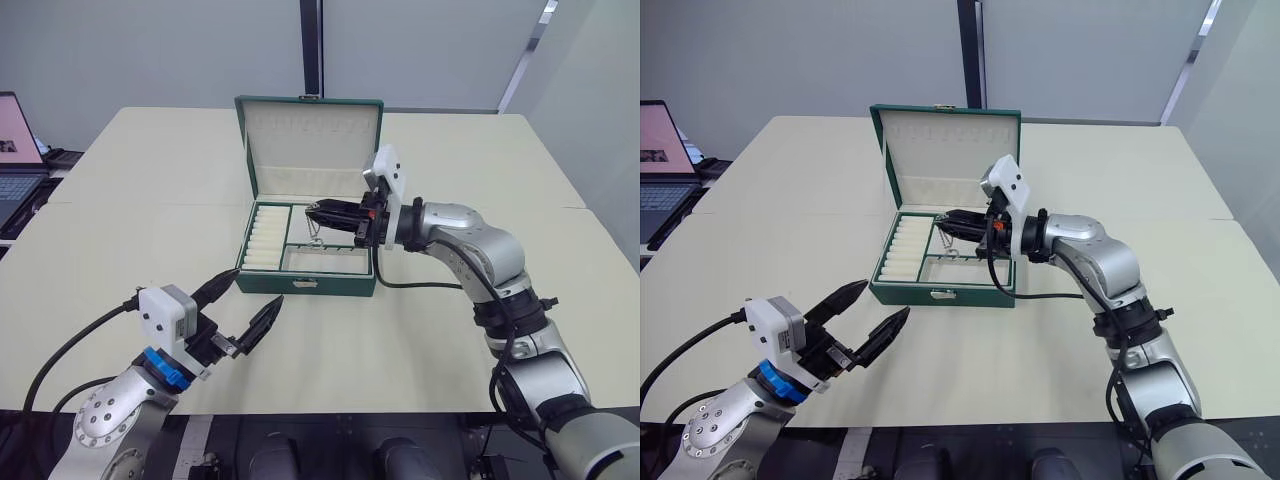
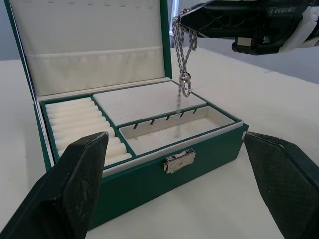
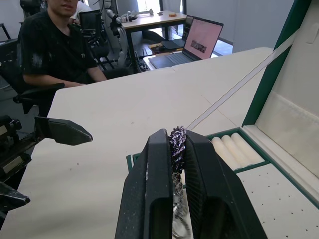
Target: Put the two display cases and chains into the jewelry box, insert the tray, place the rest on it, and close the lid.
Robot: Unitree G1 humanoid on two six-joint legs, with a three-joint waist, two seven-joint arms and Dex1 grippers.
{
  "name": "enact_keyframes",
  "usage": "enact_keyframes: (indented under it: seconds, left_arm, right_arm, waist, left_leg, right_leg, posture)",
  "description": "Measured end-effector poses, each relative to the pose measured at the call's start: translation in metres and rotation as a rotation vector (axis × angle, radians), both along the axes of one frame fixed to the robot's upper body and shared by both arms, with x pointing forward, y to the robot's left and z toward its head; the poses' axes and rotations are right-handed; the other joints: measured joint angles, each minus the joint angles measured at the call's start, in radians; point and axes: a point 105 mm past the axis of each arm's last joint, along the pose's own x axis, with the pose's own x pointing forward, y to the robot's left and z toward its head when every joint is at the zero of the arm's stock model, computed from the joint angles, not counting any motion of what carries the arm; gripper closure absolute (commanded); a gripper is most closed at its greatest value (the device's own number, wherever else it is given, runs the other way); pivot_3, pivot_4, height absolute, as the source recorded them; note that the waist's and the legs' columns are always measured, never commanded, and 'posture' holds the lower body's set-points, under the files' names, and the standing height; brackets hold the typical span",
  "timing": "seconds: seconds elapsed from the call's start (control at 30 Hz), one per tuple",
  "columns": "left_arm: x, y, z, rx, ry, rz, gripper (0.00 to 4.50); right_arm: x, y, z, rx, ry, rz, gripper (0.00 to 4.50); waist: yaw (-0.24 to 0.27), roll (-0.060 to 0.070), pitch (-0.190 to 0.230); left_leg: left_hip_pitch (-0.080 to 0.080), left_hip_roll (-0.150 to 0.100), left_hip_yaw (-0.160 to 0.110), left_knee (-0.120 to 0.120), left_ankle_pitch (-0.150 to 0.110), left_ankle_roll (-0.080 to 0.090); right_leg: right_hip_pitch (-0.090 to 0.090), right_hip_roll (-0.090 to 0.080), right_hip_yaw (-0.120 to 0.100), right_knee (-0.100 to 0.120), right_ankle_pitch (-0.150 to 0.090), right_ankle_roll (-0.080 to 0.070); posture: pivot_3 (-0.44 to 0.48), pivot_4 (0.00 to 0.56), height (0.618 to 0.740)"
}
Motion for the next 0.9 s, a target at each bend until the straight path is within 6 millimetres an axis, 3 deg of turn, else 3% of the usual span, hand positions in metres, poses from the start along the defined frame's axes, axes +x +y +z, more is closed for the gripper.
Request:
enact_keyframes:
  seconds: [0.3,0.9]
  left_arm:
    - [0.002,-0.002,0.003,0.01,-0.018,-0.005,0.0]
    - [0.006,-0.005,0.008,0.013,-0.044,-0.016,0.0]
  right_arm:
    - [-0.001,-0.002,-0.022,-0.046,0.035,-0.004,4.4]
    - [0.0,-0.004,-0.037,-0.091,0.048,-0.03,4.4]
  waist:
    - [0.0,0.0,0.0]
    - [0.0,0.0,0.0]
  left_leg:
    - [0.0,0.0,0.0,0.0,0.0,0.0]
    - [0.0,0.0,0.0,0.0,0.0,0.0]
  right_leg:
    - [0.0,0.0,0.0,0.0,0.0,0.0]
    - [0.0,0.0,0.0,0.0,0.0,0.0]
  posture:
    - [0.0,0.15,0.74]
    - [0.0,0.15,0.74]
